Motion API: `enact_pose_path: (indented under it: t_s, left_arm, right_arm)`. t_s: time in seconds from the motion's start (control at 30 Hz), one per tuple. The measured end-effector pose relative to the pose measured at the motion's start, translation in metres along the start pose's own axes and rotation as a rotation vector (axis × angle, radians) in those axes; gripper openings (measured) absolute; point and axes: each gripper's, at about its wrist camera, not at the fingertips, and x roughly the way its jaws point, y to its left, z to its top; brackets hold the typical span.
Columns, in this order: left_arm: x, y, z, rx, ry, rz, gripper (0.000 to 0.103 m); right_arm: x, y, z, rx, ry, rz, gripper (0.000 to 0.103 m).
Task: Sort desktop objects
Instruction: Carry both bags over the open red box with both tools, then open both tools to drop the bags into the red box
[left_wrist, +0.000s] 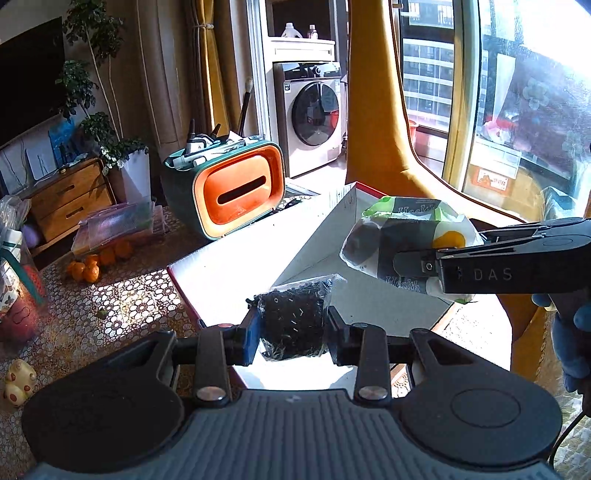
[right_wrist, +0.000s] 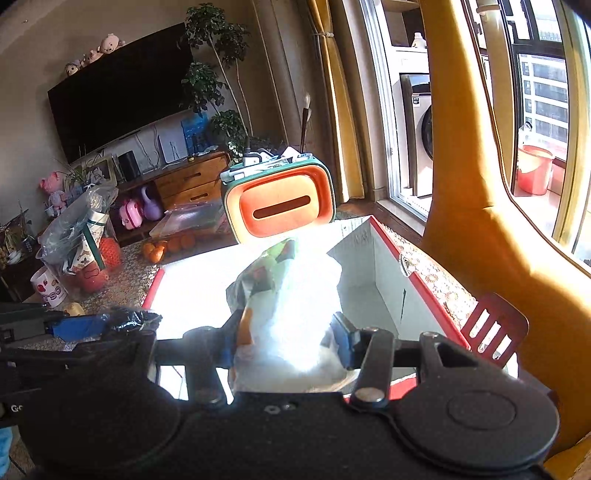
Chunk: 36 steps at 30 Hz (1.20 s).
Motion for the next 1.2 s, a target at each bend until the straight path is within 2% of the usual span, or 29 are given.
enact_pose_path:
  t_s: [0.13, 0.27, 0.53, 0.8, 0.93, 1.1, 1.2]
  left_arm:
    - [0.028, -0.002, 0.008, 0.038, 0.068, -0.025, 0.035]
    - [0.052, 0.001, 0.012, 0.034, 0.136, -0.041, 0.035]
    - [0.093, -0.003, 0.014, 0.068, 0.270, -0.031, 0.035]
    - [0.116, -0.001, 0.011, 0.057, 0.408, -0.059, 0.035]
    - [0.123, -0.004, 0.012, 0.083, 0.466, -0.068, 0.036]
    - [0.129, -0.006, 0.010, 0.098, 0.516, -0.091, 0.036]
    - [0.127, -0.004, 0.010, 0.095, 0.516, -0.100, 0.036]
  right_arm:
    - [0.023, -0.009, 0.000, -0.005, 0.052, -0.012, 0.049]
    - [0.043, -0.015, 0.002, -0.020, 0.093, -0.031, 0.049]
    - [0.075, -0.017, 0.003, -0.093, 0.189, -0.067, 0.049]
    - [0.094, -0.019, -0.003, -0.118, 0.280, -0.065, 0.049]
    - [0.098, -0.017, -0.005, -0.138, 0.309, -0.068, 0.050]
    - [0.098, -0.019, -0.006, -0.136, 0.320, -0.074, 0.052]
    - [0.096, -0.021, -0.005, -0.137, 0.317, -0.077, 0.056]
